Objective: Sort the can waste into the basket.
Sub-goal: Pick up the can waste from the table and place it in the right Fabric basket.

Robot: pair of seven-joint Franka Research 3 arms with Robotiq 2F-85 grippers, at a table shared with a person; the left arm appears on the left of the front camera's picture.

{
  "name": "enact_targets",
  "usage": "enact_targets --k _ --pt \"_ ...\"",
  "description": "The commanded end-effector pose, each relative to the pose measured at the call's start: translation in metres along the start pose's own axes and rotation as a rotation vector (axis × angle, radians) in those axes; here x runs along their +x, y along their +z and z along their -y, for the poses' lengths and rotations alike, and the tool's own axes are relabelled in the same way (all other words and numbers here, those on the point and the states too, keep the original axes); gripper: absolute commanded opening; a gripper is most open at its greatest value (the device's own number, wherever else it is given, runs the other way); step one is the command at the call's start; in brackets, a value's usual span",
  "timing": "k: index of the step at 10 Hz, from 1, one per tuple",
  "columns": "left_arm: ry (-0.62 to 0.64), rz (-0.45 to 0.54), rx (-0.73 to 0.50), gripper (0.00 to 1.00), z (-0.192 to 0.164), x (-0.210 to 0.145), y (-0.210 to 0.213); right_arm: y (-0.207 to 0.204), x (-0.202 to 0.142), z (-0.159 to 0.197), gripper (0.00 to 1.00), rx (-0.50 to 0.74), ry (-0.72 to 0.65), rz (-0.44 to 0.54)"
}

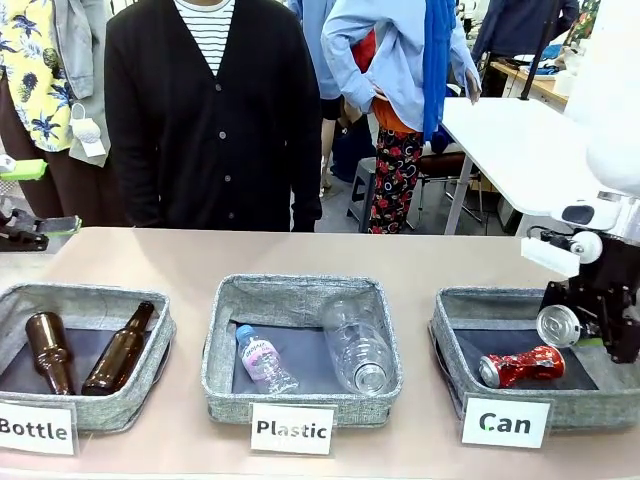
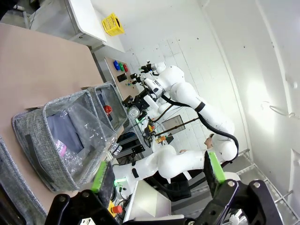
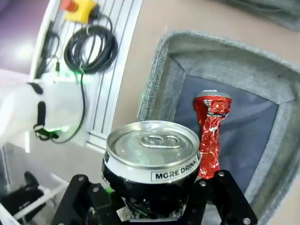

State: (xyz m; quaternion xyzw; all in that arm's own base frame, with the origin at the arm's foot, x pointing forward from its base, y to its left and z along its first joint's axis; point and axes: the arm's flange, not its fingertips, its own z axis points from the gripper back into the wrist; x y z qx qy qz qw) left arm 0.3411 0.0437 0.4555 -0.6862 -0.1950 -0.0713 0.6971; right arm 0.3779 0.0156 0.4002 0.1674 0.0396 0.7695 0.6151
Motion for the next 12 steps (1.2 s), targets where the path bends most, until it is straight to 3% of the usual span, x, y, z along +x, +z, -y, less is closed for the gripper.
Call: enact_targets --k 1,2,3,4,9,12 --pt "-0.001 -0.004 -0.008 1.0 0.003 0.0 0.0 0.006 0.005 0.004 0.37 -0.059 -0.017 -0.042" --pt "-0.001 -0.004 -0.008 1.0 0.003 0.0 0.0 0.005 0.006 0.006 0.71 -0.045 -0.035 -0.049" --pt "-0.001 -0.004 -0.008 1.0 0.003 0.0 0.0 0.003 0.009 0.007 0.64 -0.056 -0.048 -0.046" --pt "-0.001 -0.004 -0.008 1.0 0.003 0.0 0.0 0.002 0.011 0.009 1.0 -0.072 -0.061 -0.042" --pt "-0.001 -0.004 -0.008 1.0 0.003 0.0 0.0 -0.003 0.014 0.015 1.0 -0.141 -0.171 0.0" --pt "-0.001 -0.004 -0.008 1.0 0.003 0.0 0.0 0.004 0.015 0.019 1.0 -0.23 -0.271 0.189"
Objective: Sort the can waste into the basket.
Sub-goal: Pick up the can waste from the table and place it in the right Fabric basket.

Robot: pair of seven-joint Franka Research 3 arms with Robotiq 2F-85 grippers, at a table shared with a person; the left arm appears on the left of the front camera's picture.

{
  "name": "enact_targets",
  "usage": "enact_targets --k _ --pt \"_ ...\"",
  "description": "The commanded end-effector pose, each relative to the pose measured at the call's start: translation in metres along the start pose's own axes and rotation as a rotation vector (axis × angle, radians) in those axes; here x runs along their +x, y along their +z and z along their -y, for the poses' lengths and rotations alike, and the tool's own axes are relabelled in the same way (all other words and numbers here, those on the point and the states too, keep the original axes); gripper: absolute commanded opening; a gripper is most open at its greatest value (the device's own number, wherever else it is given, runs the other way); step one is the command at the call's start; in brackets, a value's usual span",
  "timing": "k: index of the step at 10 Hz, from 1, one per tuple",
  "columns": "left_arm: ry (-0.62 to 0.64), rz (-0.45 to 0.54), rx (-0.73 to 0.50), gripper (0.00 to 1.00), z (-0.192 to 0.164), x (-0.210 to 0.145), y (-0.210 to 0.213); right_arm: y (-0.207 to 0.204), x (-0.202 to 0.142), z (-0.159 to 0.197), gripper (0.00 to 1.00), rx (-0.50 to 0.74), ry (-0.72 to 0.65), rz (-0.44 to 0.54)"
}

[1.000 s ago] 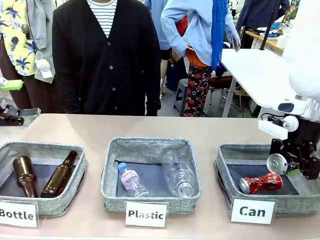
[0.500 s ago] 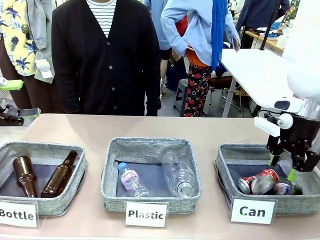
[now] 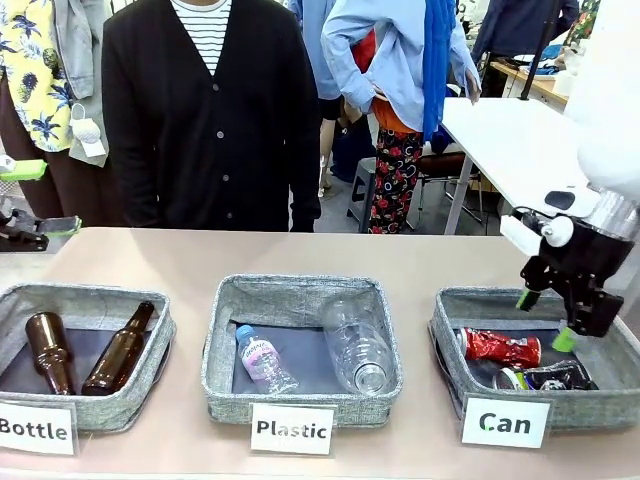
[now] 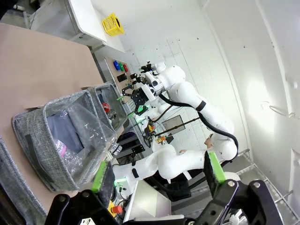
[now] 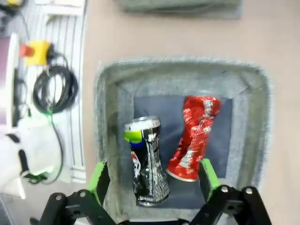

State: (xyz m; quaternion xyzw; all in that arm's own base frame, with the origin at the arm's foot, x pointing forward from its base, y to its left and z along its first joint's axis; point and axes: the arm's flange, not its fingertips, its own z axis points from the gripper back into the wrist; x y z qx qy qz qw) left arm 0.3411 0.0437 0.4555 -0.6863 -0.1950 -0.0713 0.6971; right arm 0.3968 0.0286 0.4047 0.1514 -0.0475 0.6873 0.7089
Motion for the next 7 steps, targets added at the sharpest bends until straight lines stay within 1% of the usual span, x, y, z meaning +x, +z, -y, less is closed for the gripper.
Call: enact_targets --k 1,2,3,4,5,6,7 --pt "-0.001 -0.004 -0.008 1.0 0.003 0.0 0.0 -0.001 0.003 -0.003 1.0 -0.055 -0.154 0.169" --pt "-0.001 -0.004 -0.008 1.0 0.003 0.0 0.0 0.006 -0.006 -0.004 1.0 -0.071 -0.342 0.335" --pt "-0.001 -0.004 -0.008 1.0 0.003 0.0 0.0 0.017 -0.011 -0.003 1.0 -0.009 -0.463 0.639" --pt "-0.001 -0.004 -0.008 1.0 0.003 0.0 0.0 0.027 -0.015 0.003 1.0 -0.007 -0.533 0.732" --pt "-0.001 -0.004 -0.008 1.0 0.003 0.0 0.0 0.038 -0.015 0.015 1.0 0.018 -0.485 0.893" --pt "-0.001 -0.004 -0.008 1.0 0.003 0.0 0.0 0.038 -0.012 0.021 1.0 0.015 -0.477 0.99" --pt "-0.001 -0.004 -0.008 1.0 0.003 0.0 0.0 0.034 -0.005 0.022 1.0 0.072 -0.538 1.044"
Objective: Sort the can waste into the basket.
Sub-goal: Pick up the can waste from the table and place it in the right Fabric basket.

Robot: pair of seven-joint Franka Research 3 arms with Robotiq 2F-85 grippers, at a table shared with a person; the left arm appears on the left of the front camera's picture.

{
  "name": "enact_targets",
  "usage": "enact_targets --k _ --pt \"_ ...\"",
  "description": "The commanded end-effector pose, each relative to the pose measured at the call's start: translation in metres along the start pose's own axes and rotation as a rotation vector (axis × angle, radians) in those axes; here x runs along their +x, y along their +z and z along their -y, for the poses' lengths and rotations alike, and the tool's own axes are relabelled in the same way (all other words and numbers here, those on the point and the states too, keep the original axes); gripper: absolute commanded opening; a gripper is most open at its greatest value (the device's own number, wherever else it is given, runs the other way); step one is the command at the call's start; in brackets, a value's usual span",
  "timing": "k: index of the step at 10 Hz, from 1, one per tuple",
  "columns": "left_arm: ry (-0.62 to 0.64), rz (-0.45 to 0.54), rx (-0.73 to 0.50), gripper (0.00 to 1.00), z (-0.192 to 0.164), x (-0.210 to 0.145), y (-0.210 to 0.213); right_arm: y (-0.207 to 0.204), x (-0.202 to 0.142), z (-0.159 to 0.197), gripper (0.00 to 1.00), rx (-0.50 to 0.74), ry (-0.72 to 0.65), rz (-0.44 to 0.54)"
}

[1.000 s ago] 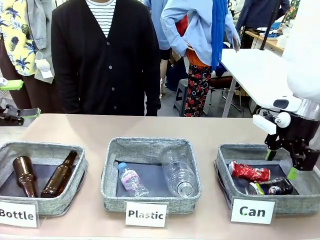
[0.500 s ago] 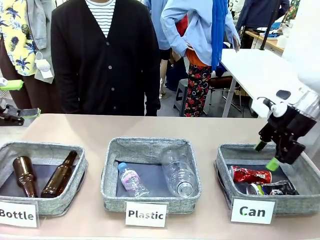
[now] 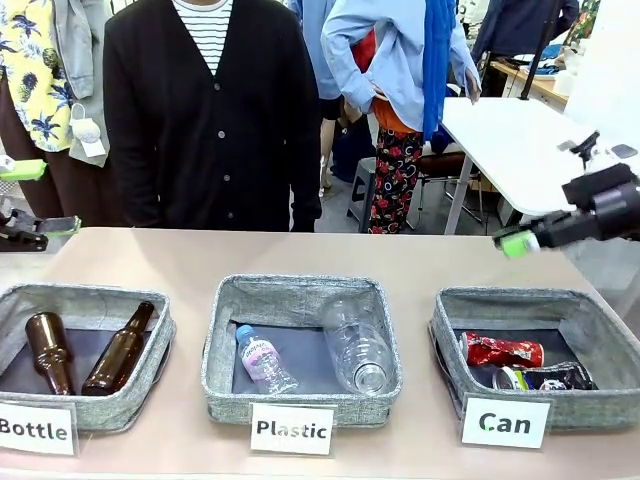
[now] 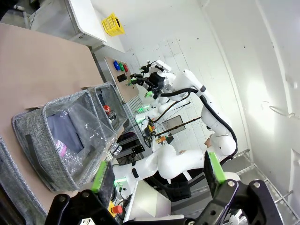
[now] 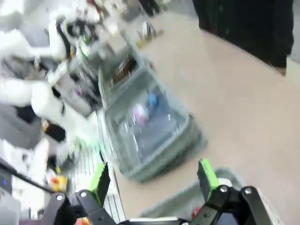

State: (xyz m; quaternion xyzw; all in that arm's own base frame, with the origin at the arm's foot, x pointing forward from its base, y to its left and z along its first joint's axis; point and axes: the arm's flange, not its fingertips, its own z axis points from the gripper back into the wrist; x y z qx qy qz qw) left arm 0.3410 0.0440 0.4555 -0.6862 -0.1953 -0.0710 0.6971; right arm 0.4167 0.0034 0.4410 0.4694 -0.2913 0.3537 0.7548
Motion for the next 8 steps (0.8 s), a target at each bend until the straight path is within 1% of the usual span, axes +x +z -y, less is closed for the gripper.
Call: enact_targets --k 1,2,3,4,5,8 --pt "-0.001 -0.005 -0.008 1.0 0.003 0.0 0.0 -0.017 0.002 0.004 1.0 0.013 -0.143 0.192" --pt "-0.001 -0.005 -0.008 1.0 0.003 0.0 0.0 -0.015 0.003 0.003 1.0 0.014 -0.265 0.28" --pt "-0.001 -0.005 -0.008 1.0 0.003 0.0 0.0 -0.014 0.002 0.002 1.0 -0.011 -0.337 0.324" --pt "-0.001 -0.005 -0.008 1.0 0.003 0.0 0.0 -0.015 0.001 -0.002 1.0 0.013 -0.386 0.349" --pt "-0.001 -0.005 -0.008 1.0 0.003 0.0 0.0 -0.011 0.002 0.01 1.0 0.024 -0.243 0.251" --pt "-0.001 -0.005 -0.008 1.0 0.003 0.0 0.0 -0.011 0.002 0.01 1.0 0.024 -0.243 0.251"
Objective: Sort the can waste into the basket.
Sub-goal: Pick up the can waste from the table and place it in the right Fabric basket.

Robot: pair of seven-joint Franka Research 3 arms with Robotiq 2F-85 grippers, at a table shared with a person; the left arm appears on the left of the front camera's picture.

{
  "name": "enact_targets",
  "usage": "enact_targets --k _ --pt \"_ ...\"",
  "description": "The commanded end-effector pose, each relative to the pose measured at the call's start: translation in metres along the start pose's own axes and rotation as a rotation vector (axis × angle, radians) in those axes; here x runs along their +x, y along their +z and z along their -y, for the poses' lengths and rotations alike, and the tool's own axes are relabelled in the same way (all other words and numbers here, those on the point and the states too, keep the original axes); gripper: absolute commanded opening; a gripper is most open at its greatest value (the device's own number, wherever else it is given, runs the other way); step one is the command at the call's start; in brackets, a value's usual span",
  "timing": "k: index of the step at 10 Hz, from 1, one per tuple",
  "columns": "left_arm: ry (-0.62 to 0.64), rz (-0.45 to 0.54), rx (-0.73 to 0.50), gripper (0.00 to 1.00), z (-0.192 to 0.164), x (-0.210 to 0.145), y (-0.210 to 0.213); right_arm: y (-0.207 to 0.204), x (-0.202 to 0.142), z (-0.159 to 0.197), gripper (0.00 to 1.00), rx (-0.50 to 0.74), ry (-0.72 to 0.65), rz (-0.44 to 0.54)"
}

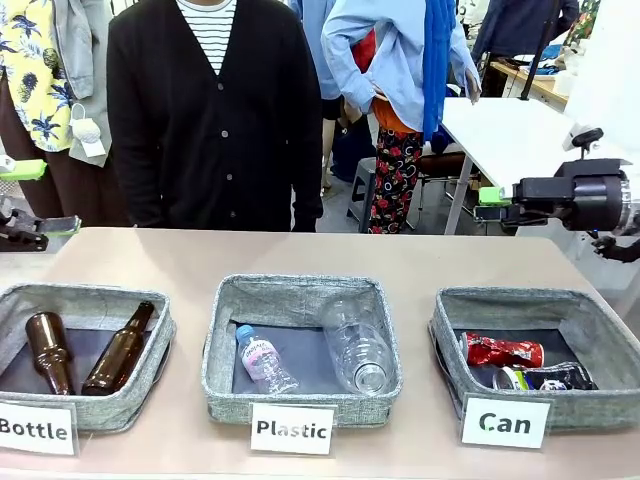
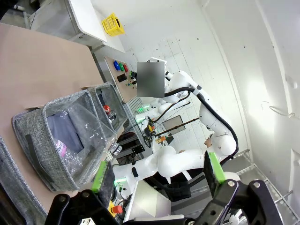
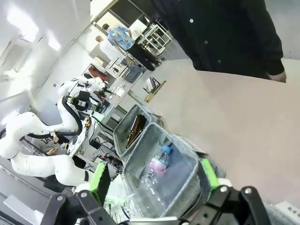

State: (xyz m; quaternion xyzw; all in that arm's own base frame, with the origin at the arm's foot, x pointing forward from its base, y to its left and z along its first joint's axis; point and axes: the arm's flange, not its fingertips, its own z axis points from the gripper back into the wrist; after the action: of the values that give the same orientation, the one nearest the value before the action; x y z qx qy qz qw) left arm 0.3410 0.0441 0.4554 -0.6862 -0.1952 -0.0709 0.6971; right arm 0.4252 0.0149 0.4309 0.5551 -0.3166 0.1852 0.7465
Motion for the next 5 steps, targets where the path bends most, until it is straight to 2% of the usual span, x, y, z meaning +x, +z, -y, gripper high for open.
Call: enact_targets --k 1,5 --pt "-0.001 -0.005 -0.008 1.0 0.0032 -0.0002 -0.0001 0.0036 0.0032 0.0009 1.0 0.006 0.032 -0.013" --pt "-0.001 -0.005 -0.008 1.0 0.0032 -0.0002 -0.0001 0.0036 0.0032 0.0009 1.0 0.006 0.032 -0.013"
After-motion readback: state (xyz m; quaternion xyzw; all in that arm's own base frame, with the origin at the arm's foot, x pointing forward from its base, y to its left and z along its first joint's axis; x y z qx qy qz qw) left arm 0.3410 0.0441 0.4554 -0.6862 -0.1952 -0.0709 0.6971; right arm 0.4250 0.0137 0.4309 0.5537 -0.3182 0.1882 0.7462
